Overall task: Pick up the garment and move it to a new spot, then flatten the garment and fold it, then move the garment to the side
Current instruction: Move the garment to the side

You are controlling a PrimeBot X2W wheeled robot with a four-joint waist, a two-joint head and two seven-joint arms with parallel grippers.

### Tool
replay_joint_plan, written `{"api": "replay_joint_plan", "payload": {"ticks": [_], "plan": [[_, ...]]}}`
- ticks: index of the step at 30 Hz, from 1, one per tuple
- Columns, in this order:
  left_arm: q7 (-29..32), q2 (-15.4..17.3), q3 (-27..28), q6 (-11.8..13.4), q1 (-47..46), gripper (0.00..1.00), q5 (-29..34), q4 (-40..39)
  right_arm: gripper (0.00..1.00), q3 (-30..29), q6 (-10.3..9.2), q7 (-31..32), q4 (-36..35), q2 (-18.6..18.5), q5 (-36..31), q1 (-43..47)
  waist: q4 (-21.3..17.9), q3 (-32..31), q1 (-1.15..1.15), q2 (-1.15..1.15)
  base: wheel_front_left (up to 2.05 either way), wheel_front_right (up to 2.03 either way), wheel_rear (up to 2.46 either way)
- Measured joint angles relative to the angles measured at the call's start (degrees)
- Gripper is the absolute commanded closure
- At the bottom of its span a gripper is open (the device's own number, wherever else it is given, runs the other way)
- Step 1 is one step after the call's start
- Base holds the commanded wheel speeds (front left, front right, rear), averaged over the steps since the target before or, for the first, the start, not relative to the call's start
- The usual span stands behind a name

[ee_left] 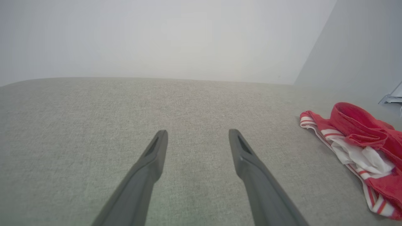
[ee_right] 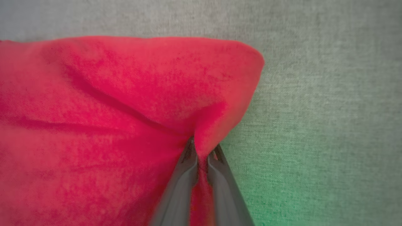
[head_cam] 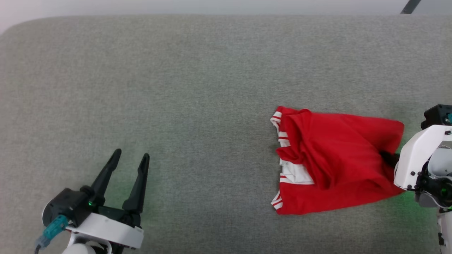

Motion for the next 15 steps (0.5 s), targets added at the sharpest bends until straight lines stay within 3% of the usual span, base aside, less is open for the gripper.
{"api": "replay_joint_plan", "payload": {"ticks": [7, 15], "plan": [[0.0, 0.37, -0.3, 0.0, -0.26, 0.0, 0.01, -0.66, 1.0, 0.46, 0.0, -7.55, -2.4, -1.12, 3.36, 2.45, -2.61, -0.59, 0.0, 0.0, 0.0, 0.0, 0.0], [0.01, 2.61, -1.7, 0.0, -2.6, 0.0, 0.3, -2.45, 1.0, -5.83, 0.0, -12.07, -4.61, -4.09, 4.22, 4.7, -7.34, -0.04, 0.0, 0.0, 0.0, 0.0, 0.0]]}}
